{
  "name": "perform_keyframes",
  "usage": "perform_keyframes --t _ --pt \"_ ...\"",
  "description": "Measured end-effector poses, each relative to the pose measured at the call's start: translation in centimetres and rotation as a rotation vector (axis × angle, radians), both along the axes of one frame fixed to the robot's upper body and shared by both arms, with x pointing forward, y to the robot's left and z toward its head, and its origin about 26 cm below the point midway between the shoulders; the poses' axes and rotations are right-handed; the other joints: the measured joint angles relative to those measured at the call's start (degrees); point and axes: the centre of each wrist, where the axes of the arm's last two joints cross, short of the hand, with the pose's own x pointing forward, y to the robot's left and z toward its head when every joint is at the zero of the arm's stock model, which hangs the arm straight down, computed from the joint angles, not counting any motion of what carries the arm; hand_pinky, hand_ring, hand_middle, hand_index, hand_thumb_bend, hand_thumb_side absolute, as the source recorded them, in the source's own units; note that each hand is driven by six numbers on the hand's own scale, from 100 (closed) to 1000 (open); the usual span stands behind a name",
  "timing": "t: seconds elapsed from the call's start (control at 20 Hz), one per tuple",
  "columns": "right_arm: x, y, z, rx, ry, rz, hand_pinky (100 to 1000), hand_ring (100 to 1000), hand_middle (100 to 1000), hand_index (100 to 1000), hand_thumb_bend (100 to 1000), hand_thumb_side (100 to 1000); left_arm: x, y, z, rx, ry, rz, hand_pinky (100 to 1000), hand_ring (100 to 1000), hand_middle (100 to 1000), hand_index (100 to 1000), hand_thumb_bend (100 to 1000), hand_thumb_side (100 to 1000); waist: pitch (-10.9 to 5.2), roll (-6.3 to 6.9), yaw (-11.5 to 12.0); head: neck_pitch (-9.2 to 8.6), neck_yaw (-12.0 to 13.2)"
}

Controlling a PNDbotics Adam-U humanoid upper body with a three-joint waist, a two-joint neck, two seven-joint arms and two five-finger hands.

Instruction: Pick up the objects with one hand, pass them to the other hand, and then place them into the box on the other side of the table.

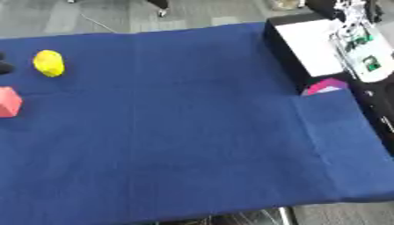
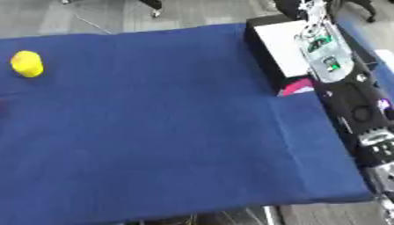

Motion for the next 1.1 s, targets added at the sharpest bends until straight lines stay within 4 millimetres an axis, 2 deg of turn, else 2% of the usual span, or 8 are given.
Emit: perform_keyframes --t 0.2,0.4,0.55,0.75,0.8,0.85,0.9,1.1 --pt "1.1 -1.8 -1.0 -0.013 0.111 -0.122 457 444 272 249 100 100 -0.1 -0.1 0.1 0.0 -0.003 -0.002 775 634 634 804 419 813 0.24 0.05 0.87 0.0 -1.21" --pt "1.6 -3.8 -3.0 -0.021 0.212 -0.274 460 447 278 257 100 100 -0.1 -0.1 0.0 0.0 -0.001 0.0 776 635 636 806 419 814 0.38 0.41 0.98 0.0 -2.59" --pt "2.0 -5.0 -4.4 -0.031 0.278 -0.346 491 468 316 309 100 100 -0.2 -0.2 -0.1 -0.005 0.002 0.002 777 636 636 807 418 815 0.38 0.38 0.95 0.0 -2.94" --pt "2.4 -6.0 -6.4 -0.044 0.341 -0.364 632 589 499 511 100 100 -0.3 -0.2 -0.1 -0.006 -0.001 0.001 778 636 637 808 418 816 0.38 0.52 0.74 0.0 -2.52" --pt "2.5 -6.1 -6.8 -0.056 0.356 -0.354 699 673 587 616 100 100 -0.3 -0.2 -0.1 -0.006 -0.001 0.001 778 637 637 809 418 817 0.38 0.55 0.66 0.0 -2.21" --pt "2.6 -6.1 -7.2 -0.07 0.372 -0.342 758 751 676 719 184 149 -0.3 -0.2 -0.1 -0.006 -0.001 0.001 778 637 638 809 418 816 0.38 0.55 0.58 0.0 -1.86" --pt "2.7 -6.2 -7.7 -0.086 0.391 -0.328 780 776 710 758 234 219 -0.3 -0.2 -0.1 -0.006 0.0 0.001 778 637 638 809 418 816 0.37 0.55 0.52 0.0 -1.54" --pt "3.0 -6.6 -9.1 -0.129 0.462 -0.265 780 776 710 758 234 219 -0.3 -0.2 -0.1 -0.005 0.001 0.0 778 637 638 809 418 816 0.34 0.66 0.44 0.01 -0.92"
